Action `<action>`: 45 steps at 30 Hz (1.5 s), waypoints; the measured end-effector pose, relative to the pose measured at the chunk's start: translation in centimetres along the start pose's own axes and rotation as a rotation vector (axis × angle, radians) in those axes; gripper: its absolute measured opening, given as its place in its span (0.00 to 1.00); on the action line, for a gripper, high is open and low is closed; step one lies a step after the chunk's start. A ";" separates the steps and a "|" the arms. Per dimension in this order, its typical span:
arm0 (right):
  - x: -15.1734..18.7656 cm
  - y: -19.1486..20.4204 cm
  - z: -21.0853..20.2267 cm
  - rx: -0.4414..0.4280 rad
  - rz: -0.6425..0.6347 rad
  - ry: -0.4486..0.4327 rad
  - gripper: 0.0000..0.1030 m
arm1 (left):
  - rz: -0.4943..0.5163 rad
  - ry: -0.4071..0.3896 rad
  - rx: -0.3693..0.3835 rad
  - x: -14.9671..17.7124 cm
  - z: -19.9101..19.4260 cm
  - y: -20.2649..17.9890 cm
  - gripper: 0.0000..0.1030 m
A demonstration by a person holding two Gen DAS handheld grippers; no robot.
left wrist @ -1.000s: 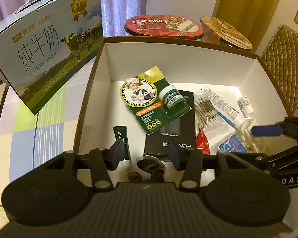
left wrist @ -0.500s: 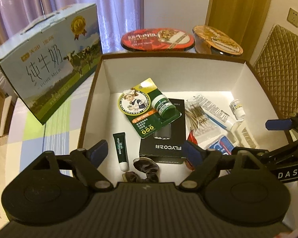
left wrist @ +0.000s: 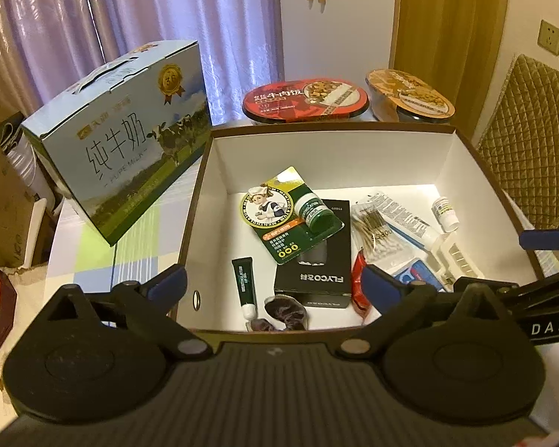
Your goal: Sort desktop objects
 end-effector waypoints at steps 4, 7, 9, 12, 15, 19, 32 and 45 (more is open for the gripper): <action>0.3 0.2 -1.2 0.014 0.011 -0.023 0.98 | 0.010 -0.013 -0.009 0.4 -1.1 -0.3 0.97; 0.5 0.3 -2.1 0.014 0.022 -0.043 0.98 | 0.010 -0.027 0.000 0.7 -2.1 -0.4 0.97; 0.7 0.5 -2.7 0.014 0.019 -0.052 0.98 | 0.004 -0.035 -0.002 0.9 -2.8 -0.5 0.97; 1.1 0.9 -3.6 0.018 0.009 -0.066 0.98 | -0.007 -0.043 -0.010 1.1 -3.7 -0.4 0.97; 1.4 1.3 -4.3 0.008 0.011 -0.074 0.98 | -0.020 -0.053 -0.014 1.3 -4.7 -0.3 0.97; 1.7 1.7 -5.4 -0.001 0.012 -0.088 0.98 | -0.027 -0.063 -0.021 1.8 -6.1 -0.3 0.97; 3.5 3.0 -8.1 -0.020 0.001 -0.097 0.98 | -0.056 -0.028 -0.015 4.7 -9.3 -0.7 0.97; 6.0 3.6 -9.5 -0.010 -0.017 -0.082 0.98 | -0.059 0.030 -0.007 8.5 -10.0 -1.5 0.97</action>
Point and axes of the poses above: each gripper's, at about its wrist camera, not at the fingertips, and z roughly the way its jaws point, y to its left, x to its underside, the point moved 7 cm from there along z, roughly the way its jaws point, and after that the axes turned 1 degree about -y, right-handed, at the moved point
